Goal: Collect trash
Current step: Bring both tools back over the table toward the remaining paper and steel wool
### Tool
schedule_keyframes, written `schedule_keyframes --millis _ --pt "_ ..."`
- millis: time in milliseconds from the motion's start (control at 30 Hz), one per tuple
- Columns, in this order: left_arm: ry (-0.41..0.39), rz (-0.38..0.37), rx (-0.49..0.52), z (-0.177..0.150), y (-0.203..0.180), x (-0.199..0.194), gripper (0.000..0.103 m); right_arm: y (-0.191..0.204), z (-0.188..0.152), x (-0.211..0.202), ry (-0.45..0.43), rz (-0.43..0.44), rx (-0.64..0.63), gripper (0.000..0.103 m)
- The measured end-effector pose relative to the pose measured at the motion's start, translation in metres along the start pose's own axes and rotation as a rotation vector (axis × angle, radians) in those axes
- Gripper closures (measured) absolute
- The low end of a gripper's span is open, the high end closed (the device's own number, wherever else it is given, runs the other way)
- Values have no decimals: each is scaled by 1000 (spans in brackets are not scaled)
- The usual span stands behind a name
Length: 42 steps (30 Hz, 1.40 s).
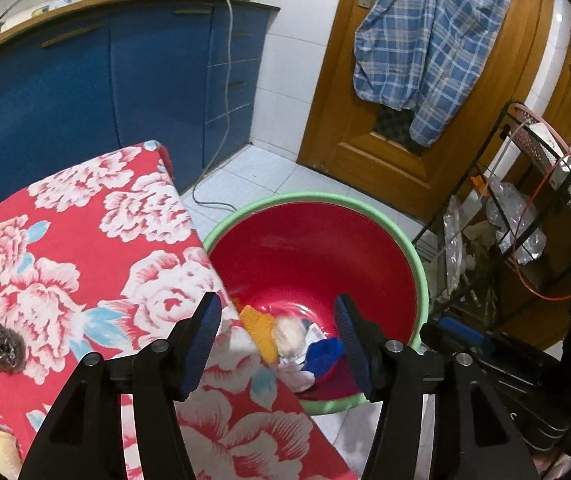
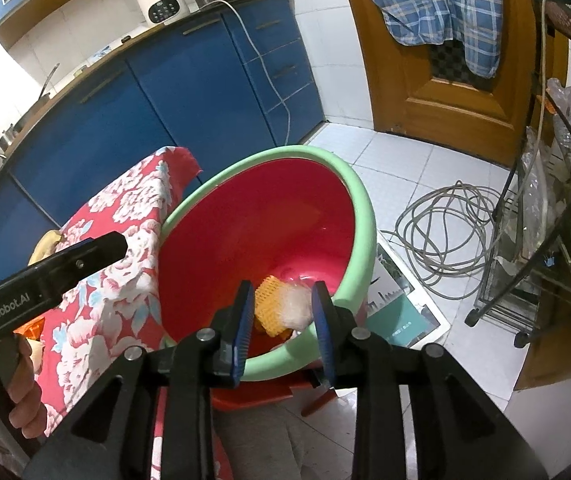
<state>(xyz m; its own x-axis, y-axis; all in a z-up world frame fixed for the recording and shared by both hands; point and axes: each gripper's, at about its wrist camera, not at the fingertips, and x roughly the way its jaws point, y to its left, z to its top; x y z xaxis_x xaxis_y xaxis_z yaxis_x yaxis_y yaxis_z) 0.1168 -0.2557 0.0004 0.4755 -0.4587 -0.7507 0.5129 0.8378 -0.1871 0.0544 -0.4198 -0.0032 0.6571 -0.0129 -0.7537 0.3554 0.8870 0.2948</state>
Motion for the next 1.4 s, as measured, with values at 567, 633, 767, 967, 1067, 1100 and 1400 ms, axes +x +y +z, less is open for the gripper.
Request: schedule_keyframes --millis 567,633,767,967,1067,1100,1400 --pt "-60 129 -111 -14 75 -54 43 58 -2 -5 -4 82 -80 60" --pt "-68 147 -131 -16 87 -60 43 67 -2 -5 -3 89 -93 60" --pt "-78 182 -165 -18 109 -69 43 86 -2 -4 -1 103 -118 58" --pt "-87 231 -203 -22 145 -80 43 110 -3 -1 3 122 -134 57" --pt "-91 262 -220 -24 162 -86 43 123 -3 1 7 132 -141 56" --pt "-92 272 -225 -24 168 -87 43 126 -3 2 10 134 -144 56" --pt "-43 389 -276 -26 222 -73 42 162 -9 14 53 147 -179 55"
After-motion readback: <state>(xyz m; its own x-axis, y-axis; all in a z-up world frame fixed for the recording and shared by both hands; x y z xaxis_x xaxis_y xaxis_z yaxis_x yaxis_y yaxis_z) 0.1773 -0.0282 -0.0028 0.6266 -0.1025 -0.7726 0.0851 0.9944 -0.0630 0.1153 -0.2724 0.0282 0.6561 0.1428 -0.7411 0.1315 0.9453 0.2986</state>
